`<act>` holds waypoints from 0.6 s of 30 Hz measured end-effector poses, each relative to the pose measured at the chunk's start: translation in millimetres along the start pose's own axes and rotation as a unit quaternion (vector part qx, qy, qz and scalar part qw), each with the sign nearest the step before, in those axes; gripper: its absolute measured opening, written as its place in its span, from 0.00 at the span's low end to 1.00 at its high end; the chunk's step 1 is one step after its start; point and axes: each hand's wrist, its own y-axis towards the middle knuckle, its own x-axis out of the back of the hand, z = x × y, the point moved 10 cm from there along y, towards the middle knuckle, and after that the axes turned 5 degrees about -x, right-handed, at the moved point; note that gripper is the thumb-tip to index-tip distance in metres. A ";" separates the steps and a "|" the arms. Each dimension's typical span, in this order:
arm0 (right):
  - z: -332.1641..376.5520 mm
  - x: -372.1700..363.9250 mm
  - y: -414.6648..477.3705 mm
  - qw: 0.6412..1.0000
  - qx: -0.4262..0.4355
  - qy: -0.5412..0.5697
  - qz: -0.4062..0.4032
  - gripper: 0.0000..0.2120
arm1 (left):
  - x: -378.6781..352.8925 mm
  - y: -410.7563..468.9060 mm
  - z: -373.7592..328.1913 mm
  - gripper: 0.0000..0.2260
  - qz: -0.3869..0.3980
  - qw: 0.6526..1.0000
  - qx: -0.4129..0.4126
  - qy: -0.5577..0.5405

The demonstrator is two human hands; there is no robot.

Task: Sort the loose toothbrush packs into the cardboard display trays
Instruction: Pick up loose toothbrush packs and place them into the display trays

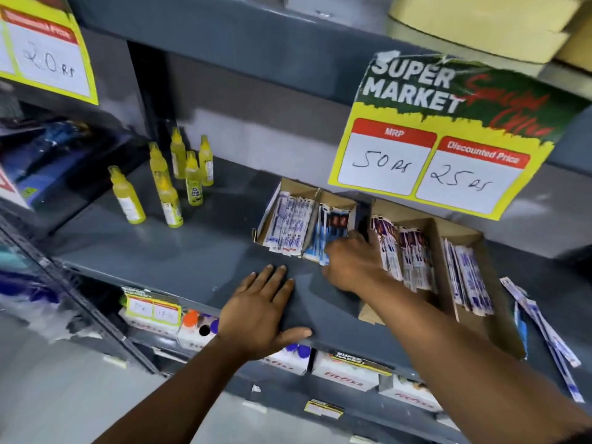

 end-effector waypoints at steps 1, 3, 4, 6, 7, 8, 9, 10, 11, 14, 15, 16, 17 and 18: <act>1.7 -0.2 -0.9 1.000 0.004 0.001 0.002 0.10 | -0.2 0.1 0.9 0.42 0.001 1.000 -0.001 -0.001; 4.2 2.1 -2.4 1.000 0.004 -0.011 -0.002 0.11 | 0.1 0.3 1.3 0.42 -0.001 1.000 -0.002 0.000; 4.1 3.7 -2.3 1.000 -0.001 -0.019 -0.009 0.12 | -0.2 0.5 0.9 0.42 0.000 1.000 -0.004 0.002; 2.4 7.7 -1.2 0.999 -0.015 -0.020 -0.026 0.13 | -0.8 0.2 0.9 0.41 0.002 1.000 -0.005 -0.002; 1.6 9.1 -0.6 0.999 -0.021 -0.017 -0.032 0.14 | -1.1 -0.1 1.5 0.41 0.004 1.000 -0.004 -0.007; 1.5 10.6 -0.8 0.999 -0.025 -0.014 -0.036 0.15 | -1.2 -0.5 1.6 0.41 0.004 1.000 -0.005 -0.009; 0.2 11.8 -1.8 0.999 -0.027 -0.007 -0.039 0.15 | -1.4 -0.2 1.4 0.40 0.006 1.000 -0.007 -0.010; -0.1 13.0 -3.1 0.999 -0.026 0.006 -0.038 0.15 | -1.4 -0.5 2.3 0.40 0.003 1.000 -0.006 -0.007; -3.6 14.5 -5.3 0.998 -0.028 0.030 -0.038 0.16 | -1.4 -0.5 2.8 0.40 0.001 1.000 -0.005 -0.003; -41.3 32.8 -20.5 0.979 -0.059 0.169 -0.097 0.16 | -3.8 -1.2 5.7 0.41 -0.002 1.000 -0.004 0.017; -72.1 43.1 -33.5 0.963 -0.079 0.214 -0.143 0.15 | -5.5 3.0 0.1 0.41 -0.006 1.000 -0.012 0.022; -99.2 51.4 -44.1 0.945 -0.096 0.255 -0.183 0.14 | -6.4 2.2 2.9 0.41 -0.009 1.000 -0.011 0.027; -132.5 52.5 -56.2 0.928 -0.125 0.285 -0.203 0.12 | -8.1 2.1 3.8 0.41 -0.011 0.999 -0.012 0.031; -171.5 46.9 -71.3 0.917 -0.168 0.298 -0.205 0.12 | -10.0 3.8 2.5 0.41 -0.014 0.999 -0.014 0.032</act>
